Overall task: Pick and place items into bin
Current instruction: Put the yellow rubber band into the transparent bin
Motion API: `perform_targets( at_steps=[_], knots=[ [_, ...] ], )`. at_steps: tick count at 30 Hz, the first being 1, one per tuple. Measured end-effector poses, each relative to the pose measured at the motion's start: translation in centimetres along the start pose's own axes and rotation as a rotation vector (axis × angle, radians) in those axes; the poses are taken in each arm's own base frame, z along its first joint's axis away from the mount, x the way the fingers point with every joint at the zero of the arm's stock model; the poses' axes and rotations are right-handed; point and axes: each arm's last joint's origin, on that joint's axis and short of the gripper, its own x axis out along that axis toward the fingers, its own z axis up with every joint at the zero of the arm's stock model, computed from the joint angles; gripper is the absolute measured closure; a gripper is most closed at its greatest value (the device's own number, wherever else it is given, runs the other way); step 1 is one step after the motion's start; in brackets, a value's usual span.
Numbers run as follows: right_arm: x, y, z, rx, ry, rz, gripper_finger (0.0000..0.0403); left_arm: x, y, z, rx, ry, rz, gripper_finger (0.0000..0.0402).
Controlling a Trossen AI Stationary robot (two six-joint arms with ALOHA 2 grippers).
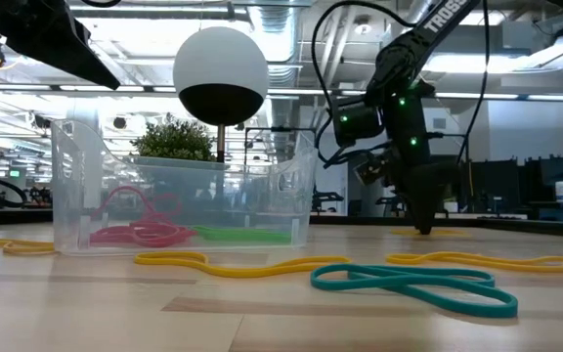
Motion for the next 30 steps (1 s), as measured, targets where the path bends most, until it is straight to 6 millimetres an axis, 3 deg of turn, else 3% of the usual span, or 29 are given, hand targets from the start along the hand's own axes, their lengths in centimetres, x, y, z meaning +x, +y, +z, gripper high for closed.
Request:
perform_targets(
  at_steps=[2,8,21,25,30],
  knots=[
    [0.0,0.1,0.1,0.009,-0.004,-0.001,0.0393,0.0,0.0,0.0,0.0,0.0,0.0,0.0301],
    [-1.5,0.6,0.2,0.005,-0.03,-0.046,0.0398,0.0,0.0,0.0,0.0,0.0,0.0,0.0301],
    [-9.8,3.7,-0.5,-0.011,-0.428,-0.077,0.0402,0.0,0.0,0.0,0.019,0.0,0.006,0.0301],
    [-13.2,6.0,-0.7,-0.035,-0.676,-0.038,0.0402,0.0,0.0,0.0,0.019,0.001,0.006,0.0301],
    [-17.1,9.9,0.6,-0.041,-1.08,0.063,0.0402,0.0,0.1,0.0,0.019,-0.002,0.01,0.0301]
  ],
)
